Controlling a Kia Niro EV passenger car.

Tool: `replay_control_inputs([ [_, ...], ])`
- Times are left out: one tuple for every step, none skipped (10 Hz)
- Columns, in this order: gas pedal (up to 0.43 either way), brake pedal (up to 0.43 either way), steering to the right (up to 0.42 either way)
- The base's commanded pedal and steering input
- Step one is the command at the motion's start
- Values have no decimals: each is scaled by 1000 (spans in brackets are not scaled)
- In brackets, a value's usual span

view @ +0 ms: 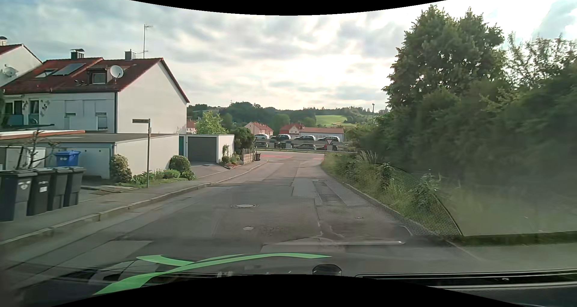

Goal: Follow the waypoints while adhering to traffic rules and regulations

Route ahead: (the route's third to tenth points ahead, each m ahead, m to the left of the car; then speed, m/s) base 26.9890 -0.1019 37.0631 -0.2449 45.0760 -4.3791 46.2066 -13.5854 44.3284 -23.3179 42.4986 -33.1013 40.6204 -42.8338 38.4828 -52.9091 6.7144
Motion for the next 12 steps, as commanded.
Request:
replay_control_inputs([
  [0, 85, 0],
  [0, 79, -2],
  [0, 79, 1],
  [0, 91, 1],
  [0, 110, 0],
  [0, 110, 0],
  [0, 110, 0],
  [0, 110, 2],
  [0, 110, 4],
  [0, 128, 2],
  [0, 116, 2],
  [0, 110, 4],
])
